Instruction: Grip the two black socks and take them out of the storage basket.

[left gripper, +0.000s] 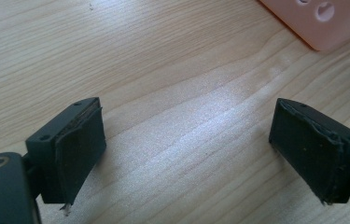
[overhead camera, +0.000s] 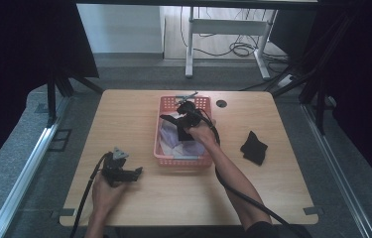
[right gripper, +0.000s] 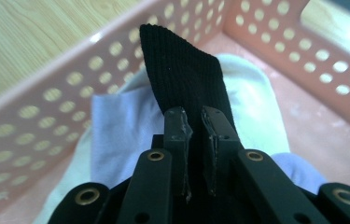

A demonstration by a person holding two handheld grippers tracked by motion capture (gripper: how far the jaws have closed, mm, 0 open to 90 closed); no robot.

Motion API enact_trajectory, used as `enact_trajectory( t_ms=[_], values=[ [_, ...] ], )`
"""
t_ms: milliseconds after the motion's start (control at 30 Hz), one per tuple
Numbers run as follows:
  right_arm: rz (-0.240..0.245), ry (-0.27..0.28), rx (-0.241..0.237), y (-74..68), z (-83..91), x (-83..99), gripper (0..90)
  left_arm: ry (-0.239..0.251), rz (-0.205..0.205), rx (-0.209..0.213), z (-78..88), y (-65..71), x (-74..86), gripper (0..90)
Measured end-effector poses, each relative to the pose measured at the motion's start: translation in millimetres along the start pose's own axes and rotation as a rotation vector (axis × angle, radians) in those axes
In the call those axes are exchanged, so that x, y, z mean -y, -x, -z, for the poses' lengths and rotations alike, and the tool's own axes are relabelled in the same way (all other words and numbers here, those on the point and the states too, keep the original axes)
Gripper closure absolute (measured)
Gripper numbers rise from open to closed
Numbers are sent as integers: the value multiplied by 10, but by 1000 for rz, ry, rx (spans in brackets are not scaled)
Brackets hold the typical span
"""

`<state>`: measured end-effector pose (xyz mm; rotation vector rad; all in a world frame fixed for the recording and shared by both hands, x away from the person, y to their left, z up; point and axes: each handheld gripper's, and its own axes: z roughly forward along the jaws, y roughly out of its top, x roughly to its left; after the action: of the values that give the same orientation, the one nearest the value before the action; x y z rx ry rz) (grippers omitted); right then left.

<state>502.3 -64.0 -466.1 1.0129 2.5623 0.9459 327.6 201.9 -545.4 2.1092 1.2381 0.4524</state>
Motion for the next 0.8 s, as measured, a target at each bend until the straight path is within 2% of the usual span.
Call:
enact_trajectory(
  t_ms=[433, 600, 800],
  values=[
    [51, 80, -31, -99, 414, -120, 808, 1, 1, 1, -1, 0, 0, 102],
    [47, 109, -46, -97, 535, -127, 808, 5, 5, 1, -3, 3, 1, 102],
    [57, 131, -42, -103, 701, -132, 808, 6, 7, 0, -4, 5, 1, 102]
  ],
)
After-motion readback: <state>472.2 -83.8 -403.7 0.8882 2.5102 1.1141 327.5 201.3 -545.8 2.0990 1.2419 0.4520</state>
